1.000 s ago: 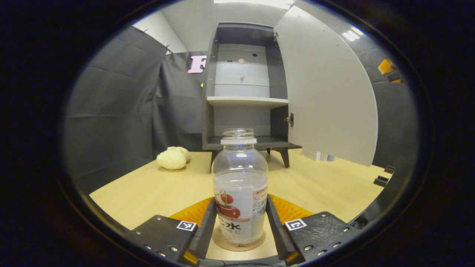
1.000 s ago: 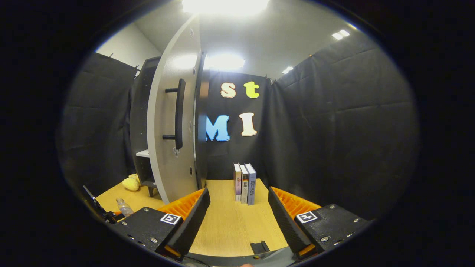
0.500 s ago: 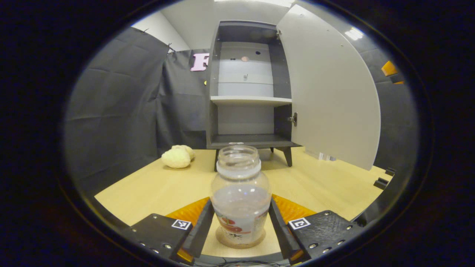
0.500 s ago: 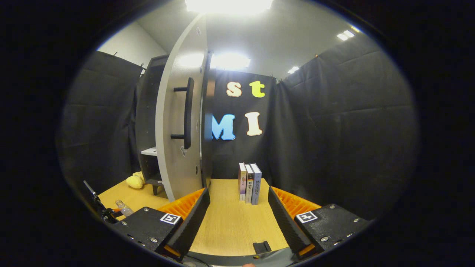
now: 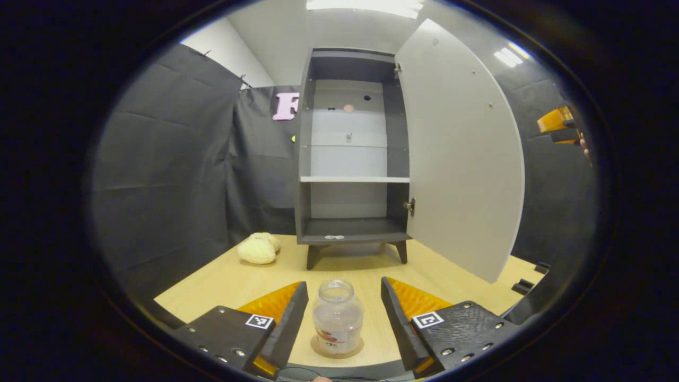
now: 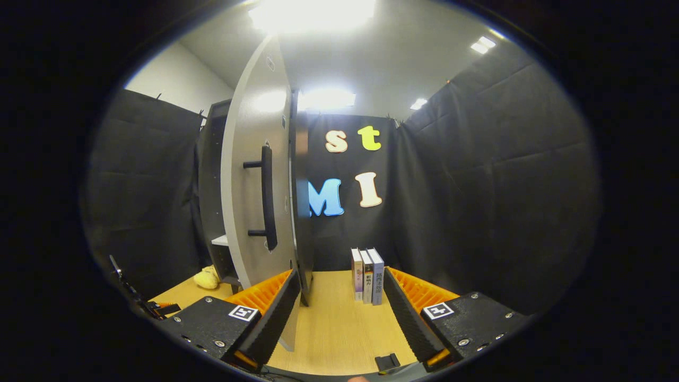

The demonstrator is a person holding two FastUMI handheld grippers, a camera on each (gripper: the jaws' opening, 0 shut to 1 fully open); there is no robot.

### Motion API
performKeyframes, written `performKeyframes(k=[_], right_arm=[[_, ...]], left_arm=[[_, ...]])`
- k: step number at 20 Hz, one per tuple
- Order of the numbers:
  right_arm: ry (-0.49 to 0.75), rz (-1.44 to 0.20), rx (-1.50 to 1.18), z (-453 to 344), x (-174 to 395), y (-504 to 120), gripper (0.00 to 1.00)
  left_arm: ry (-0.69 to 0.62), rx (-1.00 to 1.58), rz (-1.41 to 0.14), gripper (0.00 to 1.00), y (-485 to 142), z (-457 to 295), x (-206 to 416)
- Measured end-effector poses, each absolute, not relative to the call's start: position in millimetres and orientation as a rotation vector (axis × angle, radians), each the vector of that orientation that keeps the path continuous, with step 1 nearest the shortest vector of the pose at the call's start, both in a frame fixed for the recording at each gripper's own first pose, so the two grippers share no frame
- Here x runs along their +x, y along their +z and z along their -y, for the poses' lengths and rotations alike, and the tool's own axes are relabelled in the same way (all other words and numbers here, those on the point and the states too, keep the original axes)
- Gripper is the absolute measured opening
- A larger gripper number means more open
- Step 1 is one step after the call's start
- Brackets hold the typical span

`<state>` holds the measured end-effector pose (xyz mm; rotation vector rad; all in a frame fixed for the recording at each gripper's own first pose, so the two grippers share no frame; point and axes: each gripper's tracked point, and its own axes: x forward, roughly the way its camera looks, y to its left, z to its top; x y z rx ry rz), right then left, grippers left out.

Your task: Open the cabinet door with the right hand, grasp the bottle in the cabinet with the left hand and place it on the coaster, then close the cabinet door with the right hand.

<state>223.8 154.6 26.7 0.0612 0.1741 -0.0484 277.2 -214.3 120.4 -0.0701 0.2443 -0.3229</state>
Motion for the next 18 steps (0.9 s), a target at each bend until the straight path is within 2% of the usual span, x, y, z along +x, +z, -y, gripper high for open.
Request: performKeyframes(k=[2, 3, 4, 8, 9, 10, 11, 12, 13, 14, 15, 16, 17, 18], right_arm=[[-0.032, -0.157, 0.086, -159, 236, 39, 0.97], [-0.035, -0.138, 0.092, -158, 243, 47, 0.96], [-0.050, -0.120, 0.096, -157, 250, 54, 0.96], [-0.136, -0.081, 0.104, -157, 277, 72, 0.96], [-0.153, -0.088, 0.103, -159, 283, 72, 0.96], [-0.156, -0.094, 0.107, -164, 289, 73, 0.96], [-0.151, -0.101, 0.113, -171, 294, 72, 0.96], [-0.164, -0.108, 0.113, -175, 296, 71, 0.96], [-0.191, -0.100, 0.100, -171, 293, 73, 0.95], [-0.207, -0.089, 0.089, -171, 291, 75, 0.93], [-0.218, -0.085, 0.077, -174, 292, 75, 0.94], [-0.226, -0.082, 0.065, -176, 292, 76, 0.93], [-0.235, -0.083, 0.049, -178, 293, 76, 0.93], [-0.246, -0.081, 0.033, -181, 293, 78, 0.93]], left_arm=[[-0.276, -0.049, -0.233, 0.84, 147, 194, 273], [-0.259, -0.036, -0.223, 0.81, 157, 184, 273], [-0.243, -0.025, -0.217, 0.79, 167, 174, 271], [-0.197, -0.016, -0.187, 0.83, 197, 132, 282], [-0.186, -0.020, -0.184, 0.84, 201, 120, 289], [-0.175, -0.027, -0.179, 0.79, 205, 107, 296], [-0.165, -0.035, -0.173, 0.84, 209, 95, 303], [-0.153, -0.039, -0.169, 0.84, 212, 84, 309], [-0.146, -0.039, -0.169, 0.79, 215, 72, 316], [-0.141, -0.036, -0.167, 0.79, 213, 63, 325], [-0.140, -0.035, -0.165, 0.79, 214, 53, 332], [-0.138, -0.035, -0.163, 0.84, 214, 44, 339], [-0.137, -0.040, -0.163, 0.79, 212, 37, 346], [-0.139, -0.046, -0.164, 0.84, 211, 31, 354]])
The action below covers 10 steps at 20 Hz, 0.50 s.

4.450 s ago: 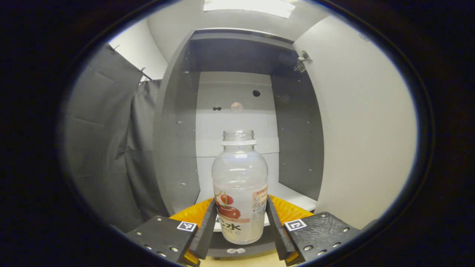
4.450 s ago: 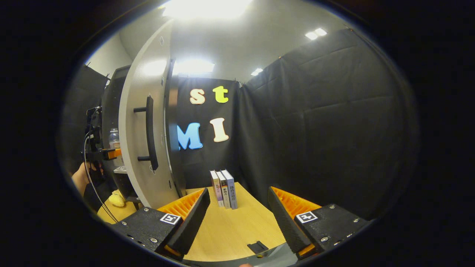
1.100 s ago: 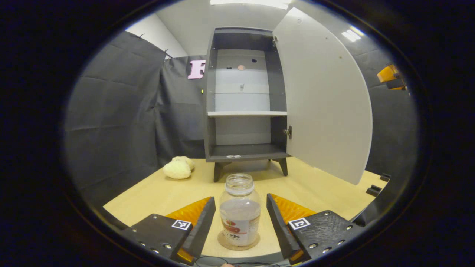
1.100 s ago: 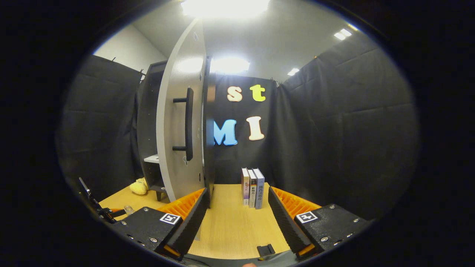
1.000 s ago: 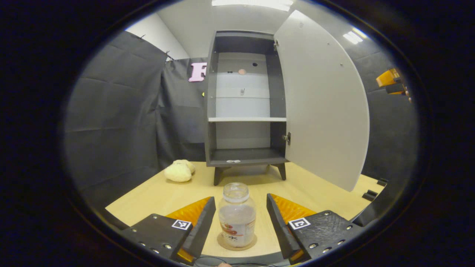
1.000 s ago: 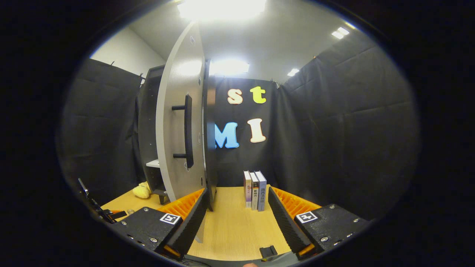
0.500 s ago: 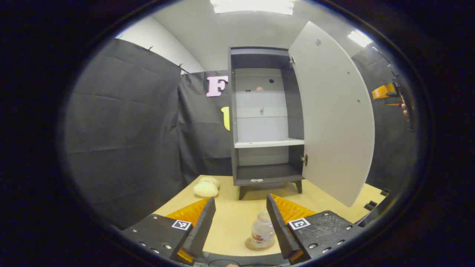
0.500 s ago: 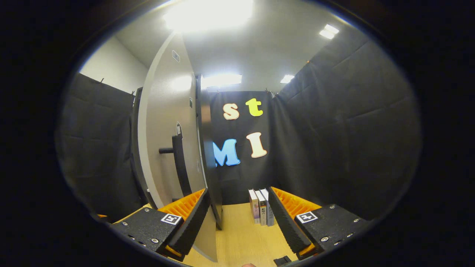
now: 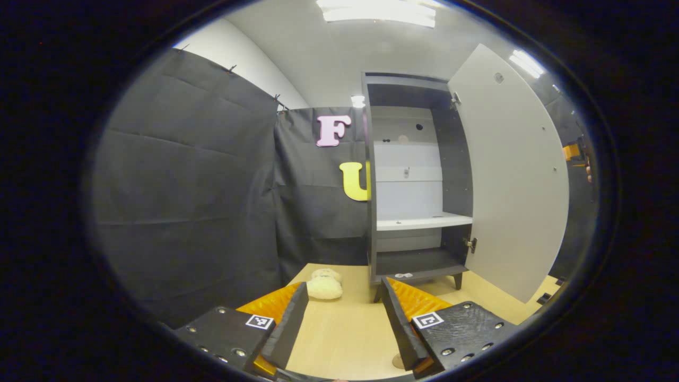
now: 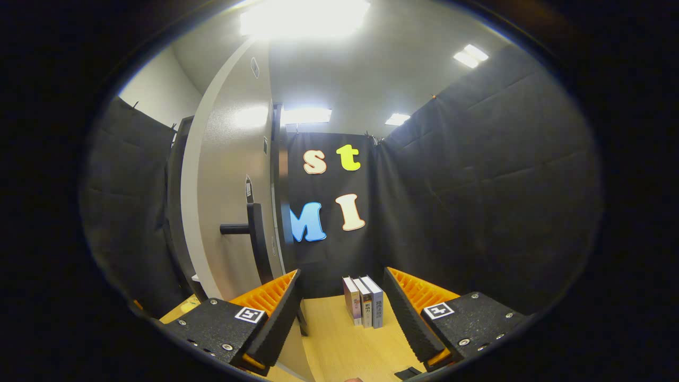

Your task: Open the cabinet door with the right hand, grasp the bottle in the cabinet with the left hand and place it on the coaster, then close the cabinet door with the right hand.

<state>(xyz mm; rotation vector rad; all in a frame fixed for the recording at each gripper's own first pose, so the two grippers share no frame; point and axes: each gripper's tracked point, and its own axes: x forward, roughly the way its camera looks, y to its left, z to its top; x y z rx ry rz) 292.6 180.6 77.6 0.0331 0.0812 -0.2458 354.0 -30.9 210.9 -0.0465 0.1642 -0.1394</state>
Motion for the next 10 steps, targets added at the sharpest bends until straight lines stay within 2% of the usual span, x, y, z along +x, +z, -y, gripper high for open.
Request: performKeyframes(k=[4, 10], right_arm=[[-0.250, -0.066, 0.001, -210, 285, 83, 0.93], [-0.154, -0.061, 0.085, -281, 291, 78, 0.93]], left_arm=[[-0.175, -0.065, -0.149, 0.84, 214, 26, 382], [-0.240, -0.066, -0.131, 0.84, 216, 28, 407]])
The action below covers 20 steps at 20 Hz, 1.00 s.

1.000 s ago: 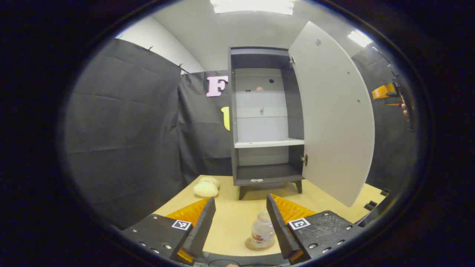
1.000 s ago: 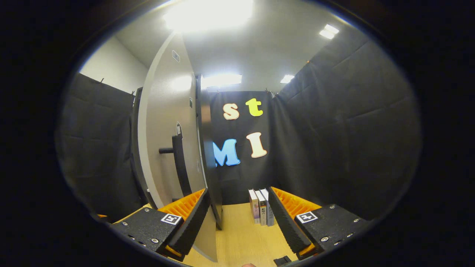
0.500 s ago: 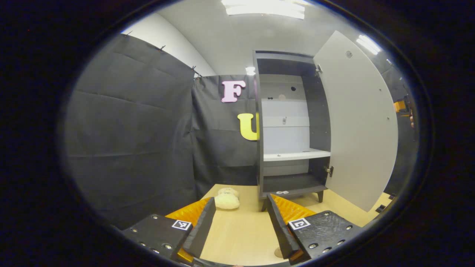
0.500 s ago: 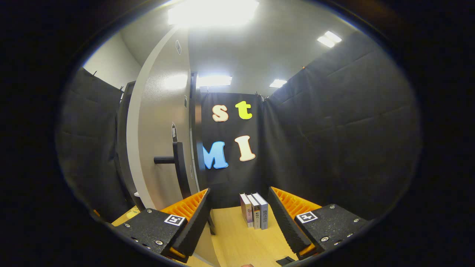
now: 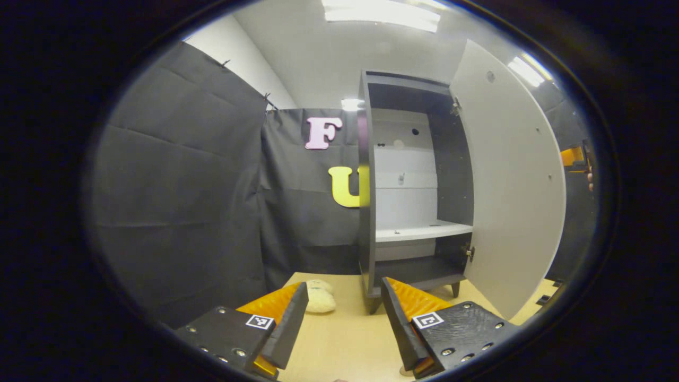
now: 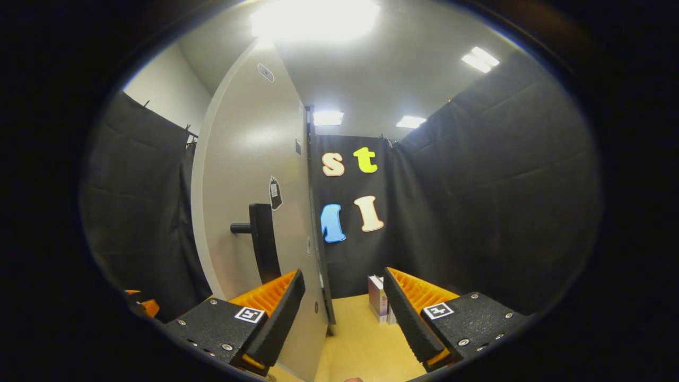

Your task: Open the cabinet door with the right hand, grasp the bottle in the cabinet with the left hand and place it on the coaster, then close the cabinet door with the right hand.

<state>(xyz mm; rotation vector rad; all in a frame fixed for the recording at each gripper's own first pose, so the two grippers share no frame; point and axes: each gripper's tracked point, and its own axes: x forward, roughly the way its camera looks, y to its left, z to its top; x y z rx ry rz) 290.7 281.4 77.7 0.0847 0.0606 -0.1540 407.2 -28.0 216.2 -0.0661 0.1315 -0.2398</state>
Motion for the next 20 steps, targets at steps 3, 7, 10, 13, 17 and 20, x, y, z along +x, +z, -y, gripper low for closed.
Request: performKeyframes(k=[3, 7, 10, 13, 17, 20], right_arm=[[-0.143, -0.046, 0.097, -304, 298, 82, 0.93], [-0.106, -0.032, 0.107, -337, 311, 85, 0.93], [-0.071, -0.044, 0.131, -361, 323, 81, 0.93], [-0.042, -0.040, 0.128, -381, 337, 80, 0.93], [0.003, -0.043, 0.125, -413, 355, 78, 0.94], [0.050, -0.038, 0.125, -439, 372, 80, 0.94]], left_arm=[[-0.248, -0.063, -0.117, 0.84, 219, 16, 416], [-0.235, -0.042, -0.113, 0.79, 214, -10, 427], [-0.214, -0.029, -0.110, 0.79, 209, -31, 433], [-0.194, -0.029, -0.123, 0.79, 201, -51, 439], [-0.166, -0.018, -0.126, 0.79, 196, -79, 444], [-0.144, -0.005, -0.127, 0.79, 196, -96, 447]])
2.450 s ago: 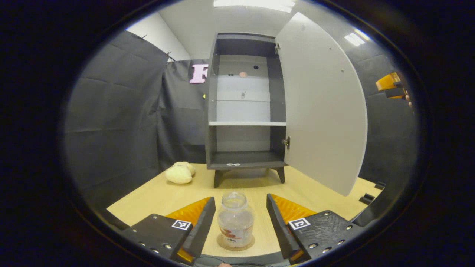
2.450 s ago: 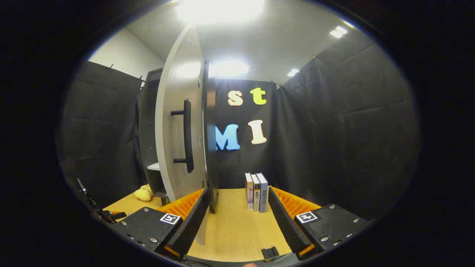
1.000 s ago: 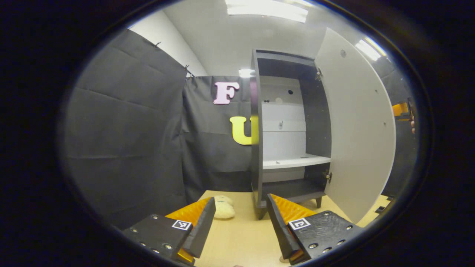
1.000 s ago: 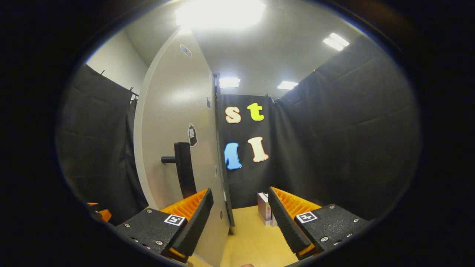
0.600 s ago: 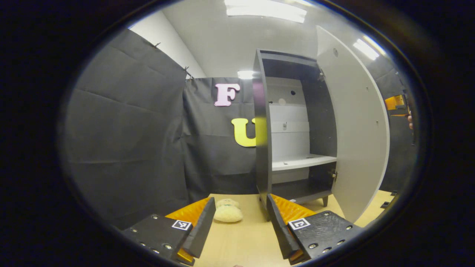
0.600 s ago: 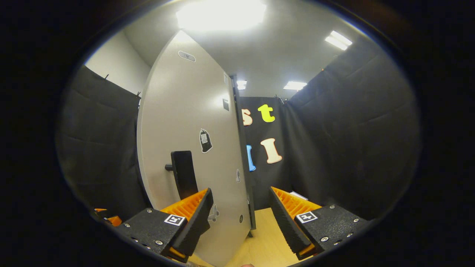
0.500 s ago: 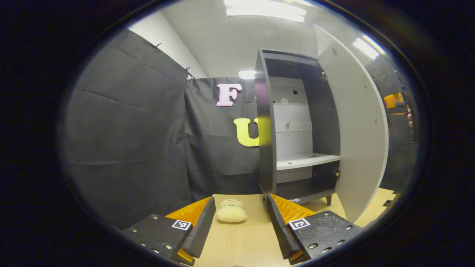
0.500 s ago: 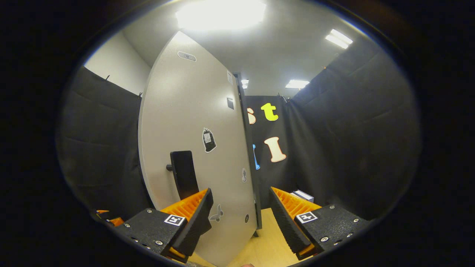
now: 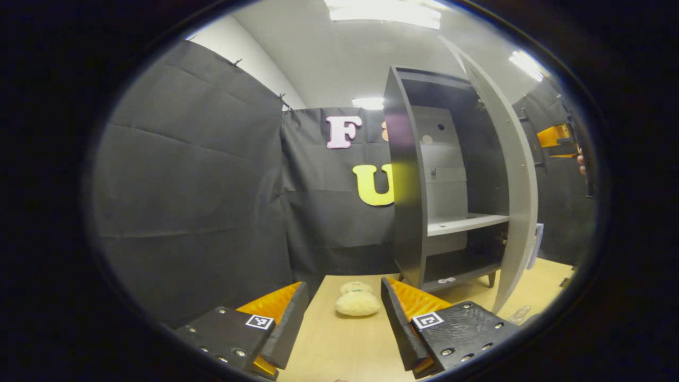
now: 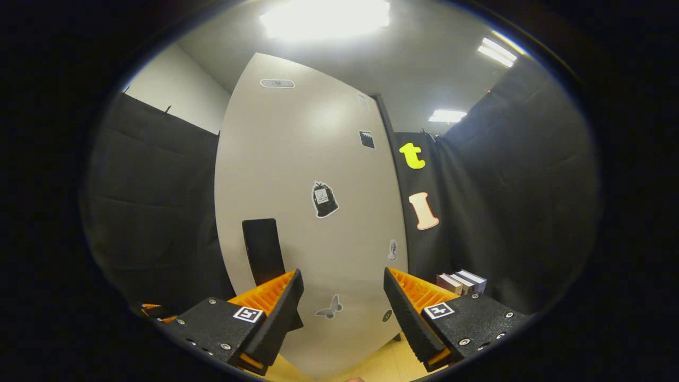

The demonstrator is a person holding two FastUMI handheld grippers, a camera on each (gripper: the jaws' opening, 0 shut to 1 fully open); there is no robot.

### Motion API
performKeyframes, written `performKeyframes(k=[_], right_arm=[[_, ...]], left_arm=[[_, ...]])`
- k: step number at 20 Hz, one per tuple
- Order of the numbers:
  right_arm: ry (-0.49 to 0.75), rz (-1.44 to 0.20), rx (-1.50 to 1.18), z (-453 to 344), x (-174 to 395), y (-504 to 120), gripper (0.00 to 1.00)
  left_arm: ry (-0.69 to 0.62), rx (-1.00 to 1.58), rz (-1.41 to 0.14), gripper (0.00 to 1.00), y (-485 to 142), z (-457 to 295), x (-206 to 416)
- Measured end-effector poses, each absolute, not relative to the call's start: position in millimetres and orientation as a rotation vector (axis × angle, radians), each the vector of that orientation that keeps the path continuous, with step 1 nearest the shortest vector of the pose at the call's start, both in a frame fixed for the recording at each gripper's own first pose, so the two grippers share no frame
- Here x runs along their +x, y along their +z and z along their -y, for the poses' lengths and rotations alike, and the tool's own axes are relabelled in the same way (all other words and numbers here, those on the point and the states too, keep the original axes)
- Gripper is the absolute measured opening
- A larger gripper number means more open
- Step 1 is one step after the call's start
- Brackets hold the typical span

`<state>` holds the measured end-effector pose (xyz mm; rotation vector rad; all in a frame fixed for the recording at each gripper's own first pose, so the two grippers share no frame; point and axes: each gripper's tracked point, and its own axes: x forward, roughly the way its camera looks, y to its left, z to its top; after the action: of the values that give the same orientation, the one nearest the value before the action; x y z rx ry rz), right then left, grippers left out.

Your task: Open the cabinet door with the right hand, grasp the bottle in the cabinet with the left hand and place it on the coaster, then close the cabinet door with the right hand.

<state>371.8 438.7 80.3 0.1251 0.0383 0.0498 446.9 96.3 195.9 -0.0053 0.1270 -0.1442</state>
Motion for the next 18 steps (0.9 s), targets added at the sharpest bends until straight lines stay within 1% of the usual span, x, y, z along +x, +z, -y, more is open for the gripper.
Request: performKeyframes(k=[3, 4, 5, 6, 8, 9, 10, 13, 14, 15, 16, 17, 18], right_arm=[[0.079, -0.035, 0.115, -459, 383, 84, 0.94], [0.084, -0.032, 0.111, -463, 385, 86, 0.94], [0.086, -0.030, 0.109, -466, 387, 87, 0.94], [0.087, -0.025, 0.107, -469, 387, 89, 0.94], [0.087, -0.030, 0.096, -471, 386, 87, 0.95], [0.087, -0.034, 0.089, -470, 387, 85, 0.95], [0.091, -0.038, 0.080, -469, 386, 83, 0.95], [0.090, -0.044, 0.052, -456, 373, 79, 0.95], [0.091, -0.045, 0.047, -448, 370, 78, 0.95], [0.088, -0.043, 0.045, -439, 367, 77, 0.95], [0.085, -0.042, 0.047, -429, 365, 76, 0.95], [0.085, -0.044, 0.049, -419, 364, 74, 0.95], [0.084, -0.048, 0.049, -408, 361, 72, 0.95]], left_arm=[[-0.116, -0.001, -0.121, 0.79, 196, -119, 449], [-0.107, -0.001, -0.122, 0.84, 196, -125, 448], [-0.100, 0.000, -0.123, 0.84, 196, -130, 447], [-0.096, -0.001, -0.122, 0.79, 196, -132, 448], [-0.091, -0.008, -0.123, 0.79, 200, -136, 448], [-0.092, -0.015, -0.124, 0.84, 203, -135, 449], [-0.095, -0.021, -0.124, 0.79, 206, -132, 449], [-0.114, -0.024, -0.112, 0.79, 222, -118, 448], [-0.121, -0.023, -0.102, 0.84, 230, -108, 448], [-0.127, -0.020, -0.093, 0.84, 236, -97, 449], [-0.130, -0.016, -0.085, 0.79, 241, -85, 450], [-0.134, -0.017, -0.082, 0.84, 248, -73, 450], [-0.140, -0.020, -0.081, 0.79, 254, -61, 448]])
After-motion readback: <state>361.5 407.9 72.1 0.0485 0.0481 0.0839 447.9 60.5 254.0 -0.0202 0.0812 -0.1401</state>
